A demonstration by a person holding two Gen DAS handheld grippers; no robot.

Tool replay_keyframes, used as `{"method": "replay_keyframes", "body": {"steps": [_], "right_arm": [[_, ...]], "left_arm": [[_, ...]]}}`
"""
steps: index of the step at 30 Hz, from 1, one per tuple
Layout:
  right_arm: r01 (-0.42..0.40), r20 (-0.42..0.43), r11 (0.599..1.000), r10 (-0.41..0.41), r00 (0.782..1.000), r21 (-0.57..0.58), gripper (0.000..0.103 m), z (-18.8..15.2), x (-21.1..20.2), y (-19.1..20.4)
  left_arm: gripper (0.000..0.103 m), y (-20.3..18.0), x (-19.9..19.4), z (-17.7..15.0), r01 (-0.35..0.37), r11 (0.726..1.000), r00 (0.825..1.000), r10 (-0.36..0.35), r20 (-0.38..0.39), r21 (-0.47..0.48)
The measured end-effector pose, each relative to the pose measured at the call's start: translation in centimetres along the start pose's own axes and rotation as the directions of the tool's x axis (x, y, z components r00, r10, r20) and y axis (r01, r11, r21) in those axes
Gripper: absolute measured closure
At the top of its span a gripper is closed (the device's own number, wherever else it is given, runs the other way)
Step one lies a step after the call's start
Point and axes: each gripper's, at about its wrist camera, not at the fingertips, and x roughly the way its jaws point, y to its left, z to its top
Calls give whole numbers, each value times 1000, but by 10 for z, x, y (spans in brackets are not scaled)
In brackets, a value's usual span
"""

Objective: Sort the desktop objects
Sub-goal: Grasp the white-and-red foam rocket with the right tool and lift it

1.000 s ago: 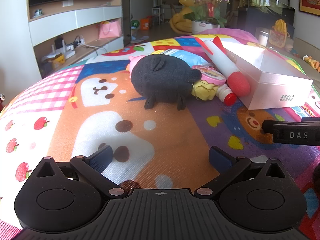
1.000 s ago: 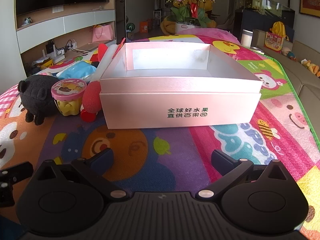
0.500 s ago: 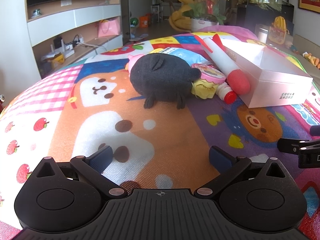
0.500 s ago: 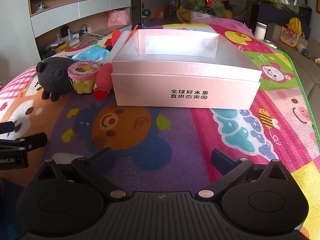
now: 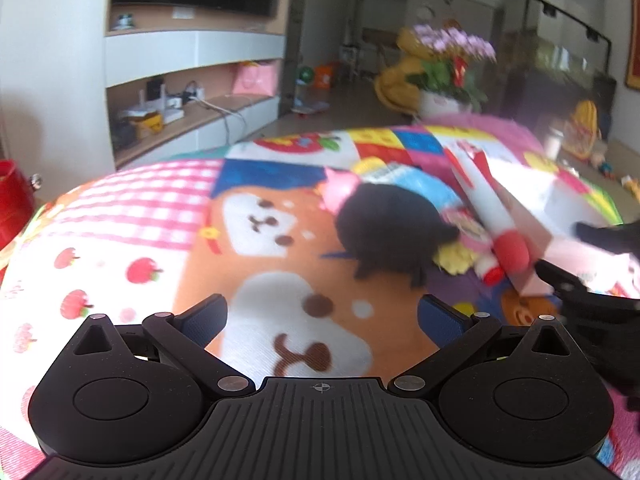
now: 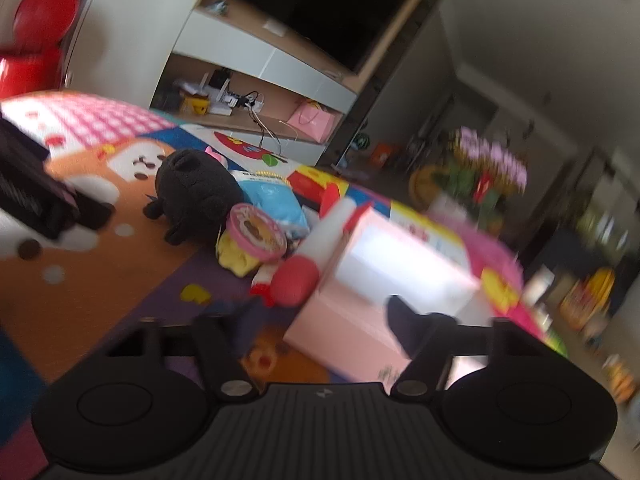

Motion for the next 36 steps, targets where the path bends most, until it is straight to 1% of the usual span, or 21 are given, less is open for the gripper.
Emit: {"method": "replay_keyframes", "body": {"steps": [3,5,9,10,13,15,17,18,20,22,25,27,29,31,32,33,34,36], "right_arm": [[18,-27,998,-20,999,-62,61,15,28,15],[70,-31,991,-74,997,-114,60,22,44,26],[118,-47,975,-129,991,-188,58,31,64,40],[119,-50,973,-131,990,-198,58,31,67,41],[102,-45,973,-114,993,-206,57,36,71,39],[56,-36,989,-61,997,-135,58,41,68,28],[-24,-35,1000,23,999,-20,58,46,59,8],[-76,-24,996,77,997,56,58,51,56,-7],[-130,-21,974,137,990,186,58,62,60,-34],[-172,-56,941,196,979,290,58,73,77,-59],[-209,-142,883,291,946,420,58,91,119,-85],[-211,-201,864,332,922,457,58,102,152,-88],[-221,-266,855,376,888,470,57,102,174,-82],[-186,-336,860,372,865,474,58,99,192,-72],[-195,-336,856,384,860,479,67,96,194,-69],[-212,-317,844,401,860,493,72,95,190,-68],[-226,-294,829,415,861,511,72,93,180,-71],[-261,-220,789,442,870,556,73,91,153,-86]], "left_arm": [[0,5,-2,-1,12,1000,1000,-12,-3,-12],[0,7,0,-4,17,1000,1000,-17,-12,-16],[0,9,0,-8,14,999,1000,-15,-22,-31],[0,9,0,-8,8,999,1000,-9,-21,-35],[0,12,-2,-8,22,998,1000,-23,-20,-57],[0,15,-7,-8,16,998,1000,-16,-6,-66],[0,21,-11,-7,5,997,1000,-4,10,-71],[0,24,-12,-7,-4,997,1000,5,12,-74],[0,28,-9,-6,-13,997,1000,13,5,-78],[0,29,-7,-5,1,997,1000,-1,2,-77],[0,24,-5,-4,33,998,999,-32,8,-60],[0,23,-3,-4,53,997,999,-52,8,-56],[0,22,-2,-4,63,997,998,-63,7,-52],[0,23,-1,-6,62,997,998,-62,7,-46],[0,24,-2,-7,62,997,998,-61,7,-43],[0,25,-2,-8,61,997,998,-61,5,-43],[0,25,-2,-9,61,997,998,-61,2,-42],[0,25,-2,-10,66,997,998,-66,-5,-37]]}}
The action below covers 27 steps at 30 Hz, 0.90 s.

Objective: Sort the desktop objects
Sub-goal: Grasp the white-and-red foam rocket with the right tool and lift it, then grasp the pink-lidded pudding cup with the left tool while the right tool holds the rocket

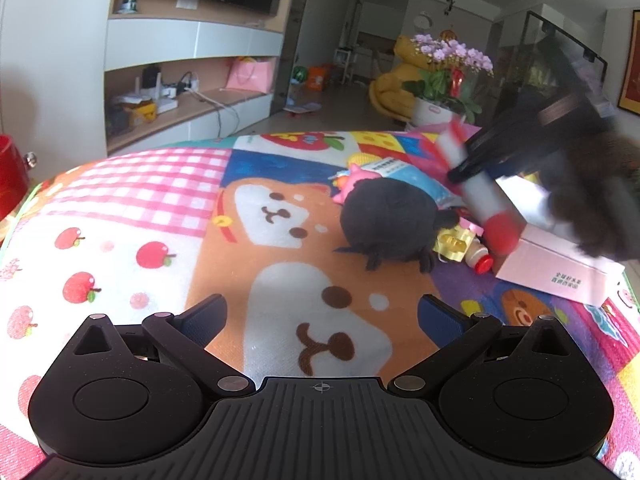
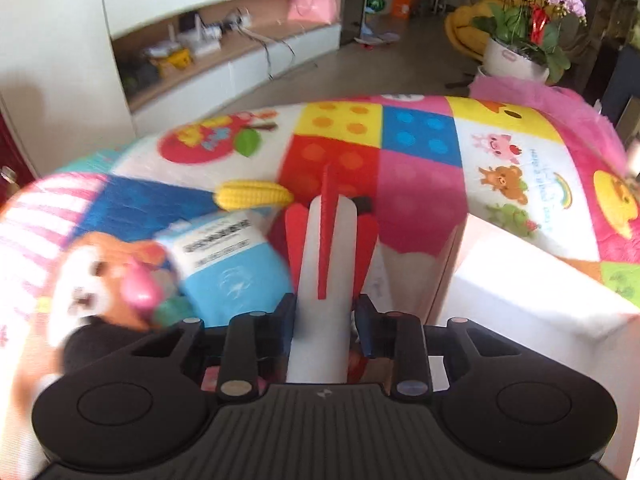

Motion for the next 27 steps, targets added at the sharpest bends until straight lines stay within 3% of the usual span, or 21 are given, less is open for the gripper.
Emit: {"method": "replay_keyframes", "body": {"steps": [6,10,12,13,14,18,20,25,27], "right_arm": [[-194,183,978,177,967,79,73,-38,-128,-32],[-228,146,966,210,967,121,73,-89,-171,-50],[-191,109,972,177,978,137,73,-121,-174,-54],[-147,100,980,135,986,132,73,-135,-174,-54],[-105,92,986,94,991,126,73,-150,-172,-53],[-51,96,982,34,995,181,72,-183,-156,-59],[-31,125,982,8,992,184,71,-192,-151,-59],[-38,174,981,4,985,191,49,-206,-140,-56],[-31,178,978,-7,984,207,41,-209,-136,-58]], "left_arm": [[0,-28,-2,4,75,994,997,-78,30,74],[1,-65,5,12,152,967,984,-167,57,204],[10,-83,14,16,191,947,977,-208,40,257],[21,-90,21,18,214,937,973,-228,19,275],[25,-95,30,19,236,930,970,-244,-6,284],[21,-99,59,21,242,925,970,-235,-60,292],[8,-93,70,24,238,931,971,-227,-73,276],[7,-69,95,44,122,959,992,-110,-58,254],[7,-62,90,50,130,964,991,-121,-54,232]]}}
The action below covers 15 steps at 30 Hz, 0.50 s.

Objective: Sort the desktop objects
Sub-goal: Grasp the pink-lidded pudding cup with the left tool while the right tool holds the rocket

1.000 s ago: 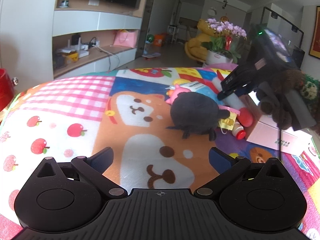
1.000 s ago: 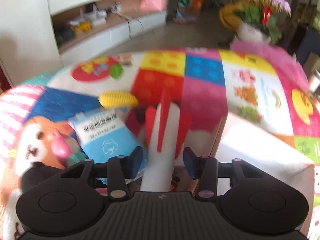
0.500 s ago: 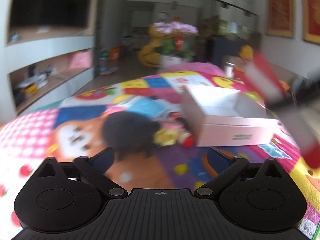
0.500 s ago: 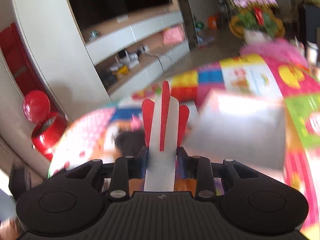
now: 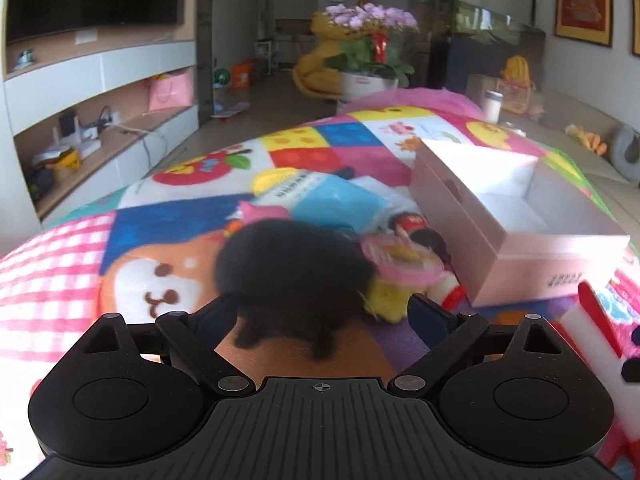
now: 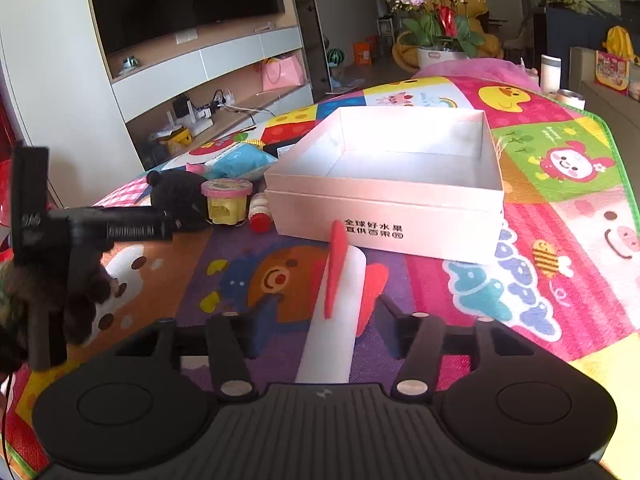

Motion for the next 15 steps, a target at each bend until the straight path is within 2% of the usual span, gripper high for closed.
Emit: {"method": "replay_keyframes", "body": {"steps": [1,3,4,7,8,11,15], "right_arm": [[14,7,1000,-14,1000,5,38,-6,0,-2],[52,27,999,-52,998,8,27,-13,1,-7],[71,37,997,-71,997,13,25,-17,3,-10],[85,48,995,-88,995,54,20,-23,5,-19],[83,55,995,-87,995,64,19,-24,5,-20],[107,97,994,-110,989,34,17,-27,4,-18],[115,115,992,-119,986,42,15,-31,4,-18]], "left_arm": [[7,0,-8,1,22,1000,1000,-22,18,-5],[7,-8,-24,1,55,998,996,-55,64,7],[10,-15,-30,0,63,998,995,-65,79,24],[25,-40,-29,-1,87,992,994,-93,62,93],[25,-46,-24,0,95,989,994,-101,52,112],[25,-60,-2,4,62,986,996,-70,49,154],[26,-60,26,11,32,987,999,-38,32,159]]}}
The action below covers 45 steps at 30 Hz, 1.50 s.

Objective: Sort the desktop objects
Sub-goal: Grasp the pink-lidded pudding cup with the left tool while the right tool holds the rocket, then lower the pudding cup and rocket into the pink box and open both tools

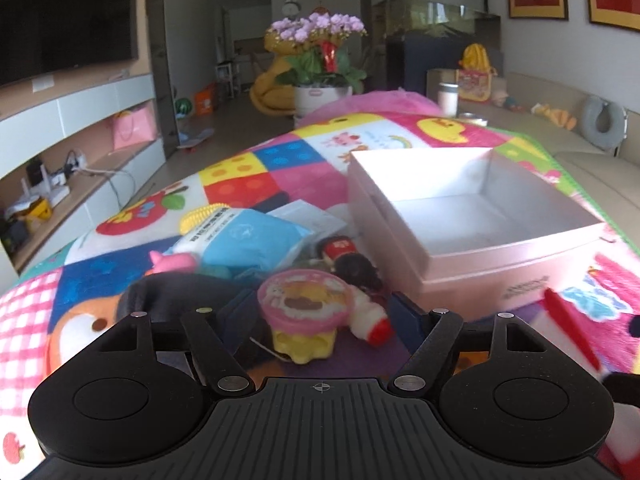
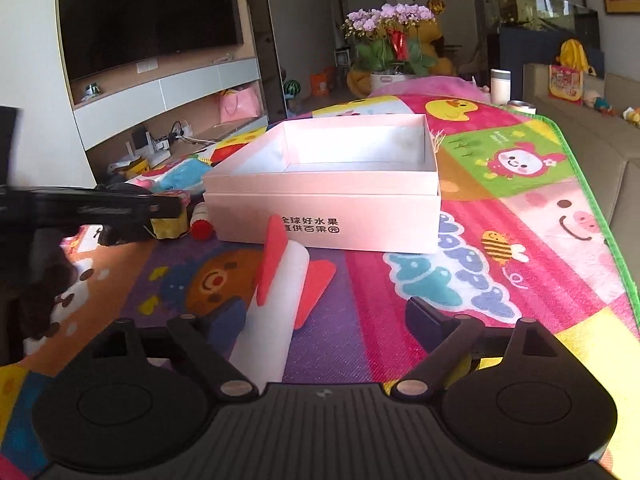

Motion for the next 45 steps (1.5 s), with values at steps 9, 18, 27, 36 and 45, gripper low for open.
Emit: {"method": "replay_keyframes", "body": {"steps": [9,18,27,36,45], "right_arm": [[-13,-31,999,14,999,47,9,0,7,-4],[3,-39,998,0,999,65,6,0,9,-5],[30,-32,998,-29,999,47,5,0,7,-1],[1,-67,999,-4,998,-40,6,-1,0,19],[-24,-149,992,6,989,-122,70,5,14,40]], "left_arm": [[42,-3,7,-2,-25,999,1000,25,-10,22],[42,-8,-78,-4,35,999,990,-34,134,-8],[42,-38,-104,-55,150,989,989,-150,5,4],[35,-29,-113,-85,138,990,988,-139,-70,-22],[34,-40,-108,-83,132,991,990,-133,-52,-20]]}}
